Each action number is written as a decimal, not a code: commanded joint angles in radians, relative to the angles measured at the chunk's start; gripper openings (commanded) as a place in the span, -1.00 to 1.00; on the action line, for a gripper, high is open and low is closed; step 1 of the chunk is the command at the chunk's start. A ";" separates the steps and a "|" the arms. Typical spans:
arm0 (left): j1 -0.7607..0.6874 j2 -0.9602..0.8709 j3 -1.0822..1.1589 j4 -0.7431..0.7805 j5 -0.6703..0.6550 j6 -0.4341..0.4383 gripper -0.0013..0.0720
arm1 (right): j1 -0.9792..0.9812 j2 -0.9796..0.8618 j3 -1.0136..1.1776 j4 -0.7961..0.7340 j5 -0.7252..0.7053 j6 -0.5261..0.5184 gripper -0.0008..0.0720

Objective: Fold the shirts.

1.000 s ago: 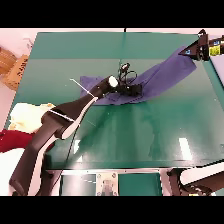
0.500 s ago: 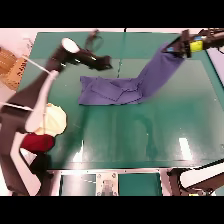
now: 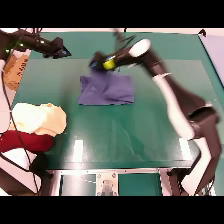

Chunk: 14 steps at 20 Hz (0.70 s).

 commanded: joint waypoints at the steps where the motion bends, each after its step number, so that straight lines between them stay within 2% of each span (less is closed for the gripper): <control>1: 0.040 0.006 0.000 0.013 -0.039 0.011 -0.91 | 0.151 -0.120 0.000 -0.009 -0.233 0.009 0.16; 5: 0.040 0.006 0.000 0.013 -0.039 0.016 -0.91 | -0.012 -0.069 0.000 -0.039 -0.009 0.009 0.17; 9: 0.040 0.006 0.000 0.029 -0.036 0.015 -0.91 | -0.290 -0.026 0.000 -0.050 0.293 0.031 0.17; 11: 0.040 0.006 0.000 0.040 -0.036 0.014 -0.91 | -0.417 -0.026 -0.006 -0.118 0.443 0.062 0.17; 14: 0.040 0.006 0.000 0.076 -0.035 0.013 -0.91 | -0.549 -0.026 -0.075 -0.189 0.520 0.063 0.17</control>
